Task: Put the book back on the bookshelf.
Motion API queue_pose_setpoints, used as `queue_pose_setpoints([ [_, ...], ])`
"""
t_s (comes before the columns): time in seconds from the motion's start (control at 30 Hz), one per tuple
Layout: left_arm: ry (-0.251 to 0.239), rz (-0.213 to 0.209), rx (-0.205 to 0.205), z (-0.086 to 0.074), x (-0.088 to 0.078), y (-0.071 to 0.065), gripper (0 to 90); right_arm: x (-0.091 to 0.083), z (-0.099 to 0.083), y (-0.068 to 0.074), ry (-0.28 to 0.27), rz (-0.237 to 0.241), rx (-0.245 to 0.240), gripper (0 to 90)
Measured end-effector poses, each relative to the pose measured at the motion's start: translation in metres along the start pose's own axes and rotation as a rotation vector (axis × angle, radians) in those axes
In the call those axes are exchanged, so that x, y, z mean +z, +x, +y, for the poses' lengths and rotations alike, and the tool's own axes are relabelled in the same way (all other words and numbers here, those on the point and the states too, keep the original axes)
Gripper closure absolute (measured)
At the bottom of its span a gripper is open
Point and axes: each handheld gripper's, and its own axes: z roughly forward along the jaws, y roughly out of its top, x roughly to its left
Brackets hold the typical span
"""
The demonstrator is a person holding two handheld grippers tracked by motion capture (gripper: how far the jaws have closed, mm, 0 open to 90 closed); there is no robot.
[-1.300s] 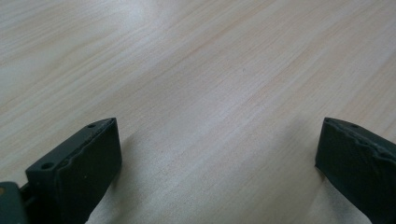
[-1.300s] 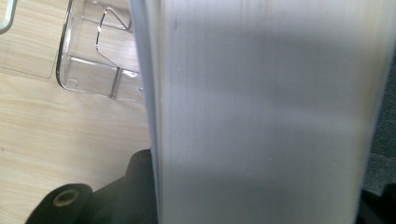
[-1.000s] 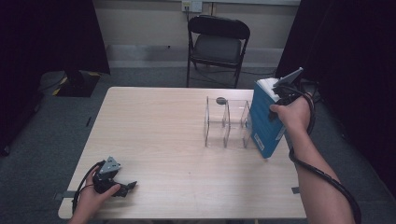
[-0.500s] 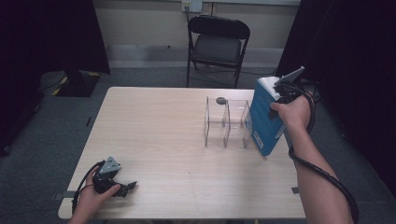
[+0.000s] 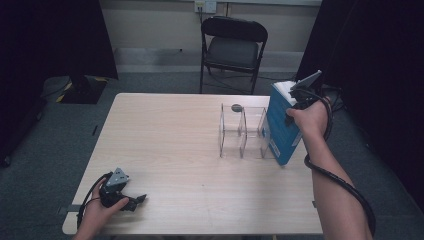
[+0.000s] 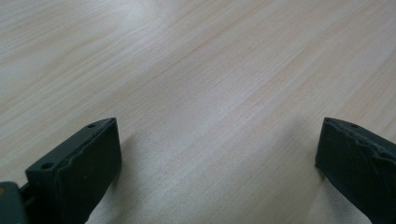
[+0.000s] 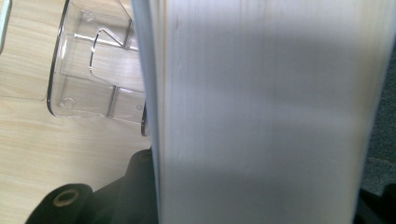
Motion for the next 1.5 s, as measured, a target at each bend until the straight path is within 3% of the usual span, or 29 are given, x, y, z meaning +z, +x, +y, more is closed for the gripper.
queue_pose_setpoints([
  [0.37, 0.0, -0.002, 0.001, 0.0, 0.0, 0.0, 0.0, 0.006, -0.003, -0.003, -0.034, 0.012, 0.024, 61.5],
  [0.77, -0.001, -0.002, 0.001, 0.0, 0.0, 0.0, 0.0, 0.005, -0.002, -0.001, -0.024, 0.014, 0.013, 59.8],
  [1.1, 0.001, -0.002, 0.003, 0.0, 0.0, 0.0, 0.0, 0.002, -0.005, 0.0, -0.002, 0.001, -0.005, 51.7],
  [1.5, -0.001, -0.007, 0.0, 0.0, 0.0, 0.0, 0.0, -0.006, -0.012, -0.003, 0.005, 0.028, -0.009, 43.4],
])
